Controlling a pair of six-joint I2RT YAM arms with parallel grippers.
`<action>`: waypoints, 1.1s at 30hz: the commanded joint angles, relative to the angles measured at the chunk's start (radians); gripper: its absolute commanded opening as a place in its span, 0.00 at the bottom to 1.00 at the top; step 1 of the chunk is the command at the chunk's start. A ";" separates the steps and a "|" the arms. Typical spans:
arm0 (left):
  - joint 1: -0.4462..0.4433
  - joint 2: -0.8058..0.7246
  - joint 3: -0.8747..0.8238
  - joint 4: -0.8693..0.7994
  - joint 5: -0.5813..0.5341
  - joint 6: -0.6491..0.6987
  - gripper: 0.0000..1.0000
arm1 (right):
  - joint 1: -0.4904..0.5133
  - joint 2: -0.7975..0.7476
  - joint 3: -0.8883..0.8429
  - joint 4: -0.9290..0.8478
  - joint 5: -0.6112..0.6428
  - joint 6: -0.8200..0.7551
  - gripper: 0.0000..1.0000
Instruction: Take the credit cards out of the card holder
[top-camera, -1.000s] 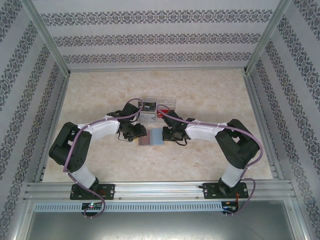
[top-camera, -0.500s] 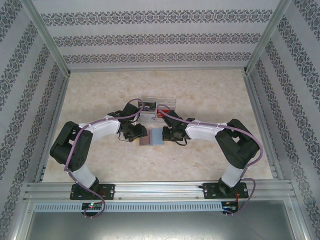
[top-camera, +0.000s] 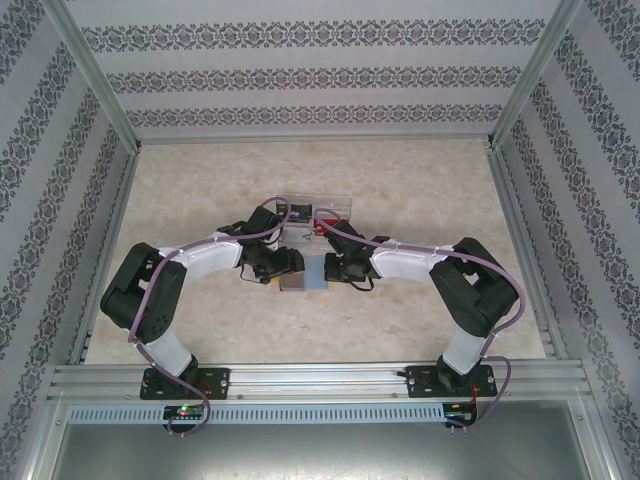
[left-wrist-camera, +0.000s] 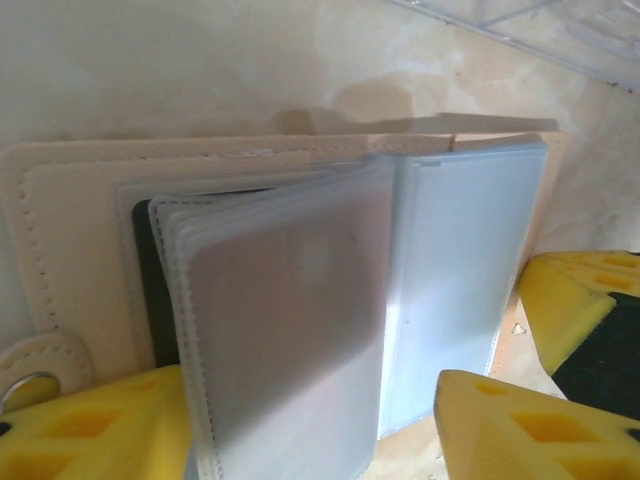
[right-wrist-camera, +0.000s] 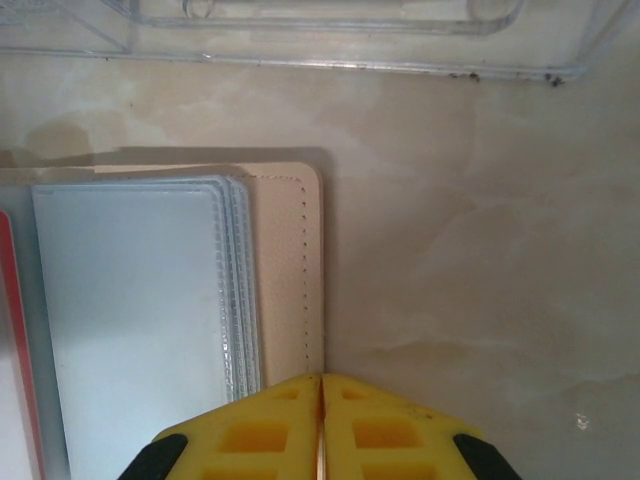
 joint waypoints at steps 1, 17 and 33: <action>-0.018 -0.010 0.019 0.020 0.019 0.012 0.67 | 0.009 0.034 0.008 -0.014 -0.026 0.011 0.11; -0.019 -0.023 0.052 -0.110 -0.125 0.034 0.70 | 0.012 0.038 0.011 -0.015 -0.028 0.011 0.11; -0.019 0.011 0.039 -0.057 -0.055 0.036 0.62 | 0.012 0.047 0.020 -0.016 -0.032 0.010 0.11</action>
